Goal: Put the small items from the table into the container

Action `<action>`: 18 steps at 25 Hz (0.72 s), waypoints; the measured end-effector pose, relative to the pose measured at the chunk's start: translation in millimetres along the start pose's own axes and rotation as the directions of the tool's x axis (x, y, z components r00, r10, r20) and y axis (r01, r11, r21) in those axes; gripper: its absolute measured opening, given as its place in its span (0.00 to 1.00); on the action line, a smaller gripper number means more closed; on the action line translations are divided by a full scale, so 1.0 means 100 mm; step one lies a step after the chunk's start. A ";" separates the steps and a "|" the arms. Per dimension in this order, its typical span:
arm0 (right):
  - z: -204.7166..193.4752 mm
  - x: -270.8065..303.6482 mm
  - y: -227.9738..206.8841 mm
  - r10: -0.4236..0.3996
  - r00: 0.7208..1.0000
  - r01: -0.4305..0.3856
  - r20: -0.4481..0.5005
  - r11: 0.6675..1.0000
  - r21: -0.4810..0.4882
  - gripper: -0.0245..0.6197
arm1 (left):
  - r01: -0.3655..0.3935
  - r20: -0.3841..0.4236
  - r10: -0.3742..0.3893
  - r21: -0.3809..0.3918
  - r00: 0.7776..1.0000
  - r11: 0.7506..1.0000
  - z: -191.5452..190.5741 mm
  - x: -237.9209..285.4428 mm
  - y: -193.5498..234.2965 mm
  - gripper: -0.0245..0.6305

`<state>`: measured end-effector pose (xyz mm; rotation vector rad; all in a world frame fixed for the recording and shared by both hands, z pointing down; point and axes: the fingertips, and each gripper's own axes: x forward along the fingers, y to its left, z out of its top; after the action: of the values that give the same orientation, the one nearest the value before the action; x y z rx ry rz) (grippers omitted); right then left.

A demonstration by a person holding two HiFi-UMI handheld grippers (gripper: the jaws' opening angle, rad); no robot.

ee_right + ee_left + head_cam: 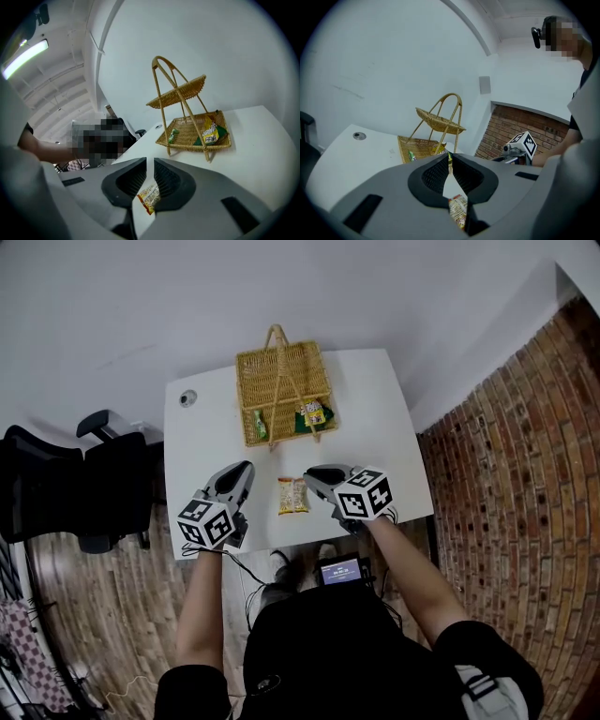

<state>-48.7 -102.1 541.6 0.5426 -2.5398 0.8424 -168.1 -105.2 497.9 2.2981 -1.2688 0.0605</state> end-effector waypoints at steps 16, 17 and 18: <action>-0.81 0.45 -0.13 -0.095 0.975 0.103 -0.203 0.994 0.030 0.43 | -0.052 -0.047 0.049 -0.053 0.998 0.997 -0.37 -0.23 0.21 0.19; -0.85 0.47 -0.15 -0.109 0.971 0.118 -0.212 0.993 0.031 0.43 | -0.055 -0.049 0.052 -0.056 0.997 0.997 -0.38 -0.25 0.23 0.19; -0.89 0.49 -0.16 -0.124 0.968 0.134 -0.220 0.990 0.032 0.44 | -0.058 -0.050 0.055 -0.059 0.997 0.997 -0.40 -0.27 0.24 0.19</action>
<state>-59.5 -69.7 638.2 0.5889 -2.2660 0.8657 -194.5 -76.4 534.6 2.1965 -1.2934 0.0961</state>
